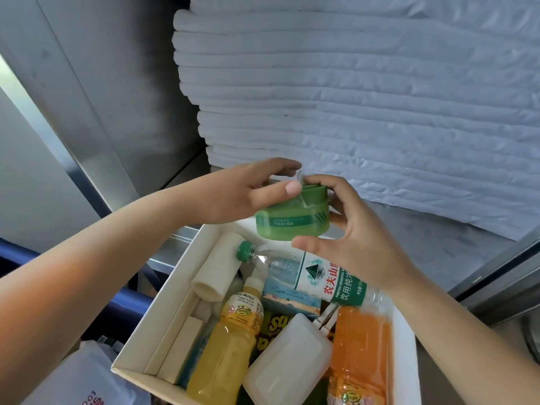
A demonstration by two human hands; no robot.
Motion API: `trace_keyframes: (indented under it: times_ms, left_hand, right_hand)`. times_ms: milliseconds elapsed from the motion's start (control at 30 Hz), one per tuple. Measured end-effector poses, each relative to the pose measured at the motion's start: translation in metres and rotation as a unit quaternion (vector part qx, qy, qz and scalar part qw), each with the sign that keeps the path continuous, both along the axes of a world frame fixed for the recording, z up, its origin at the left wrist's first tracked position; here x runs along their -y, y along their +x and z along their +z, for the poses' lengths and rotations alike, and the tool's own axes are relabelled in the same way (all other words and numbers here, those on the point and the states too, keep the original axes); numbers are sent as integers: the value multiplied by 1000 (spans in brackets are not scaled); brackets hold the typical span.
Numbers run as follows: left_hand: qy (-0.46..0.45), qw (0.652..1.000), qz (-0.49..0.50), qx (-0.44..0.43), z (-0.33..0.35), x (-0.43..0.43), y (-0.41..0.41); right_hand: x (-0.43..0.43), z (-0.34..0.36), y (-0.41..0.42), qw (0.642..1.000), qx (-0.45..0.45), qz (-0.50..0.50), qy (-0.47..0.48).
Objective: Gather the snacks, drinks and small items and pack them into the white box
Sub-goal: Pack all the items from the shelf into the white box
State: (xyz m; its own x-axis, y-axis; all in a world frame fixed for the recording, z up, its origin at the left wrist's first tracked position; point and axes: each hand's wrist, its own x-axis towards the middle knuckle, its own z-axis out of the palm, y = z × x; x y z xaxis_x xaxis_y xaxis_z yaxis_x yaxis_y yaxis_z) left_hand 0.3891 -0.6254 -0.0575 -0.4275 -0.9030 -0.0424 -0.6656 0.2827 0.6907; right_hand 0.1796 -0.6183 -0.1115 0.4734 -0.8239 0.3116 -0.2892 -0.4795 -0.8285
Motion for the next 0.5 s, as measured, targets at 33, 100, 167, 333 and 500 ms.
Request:
trace_keyframes:
  times_ms: [33, 100, 167, 333, 500]
  left_hand:
    - [5, 1000, -14, -4, 0, -1, 2]
    - [10, 999, -36, -16, -2, -5, 6]
    - [18, 998, -49, -30, -4, -9, 8]
    - [30, 994, -78, -70, -9, -19, 14]
    - [54, 987, -135, -69, -16, -26, 19]
  right_hand:
    - [0, 1, -1, 1000, 3, 2, 13]
    - [-2, 1, -3, 1000, 4, 9, 29]
    - [-6, 2, -4, 999, -1, 17, 36]
    - [-15, 1, -10, 997, 27, 36, 71]
    - [-30, 0, -19, 990, 30, 49, 126]
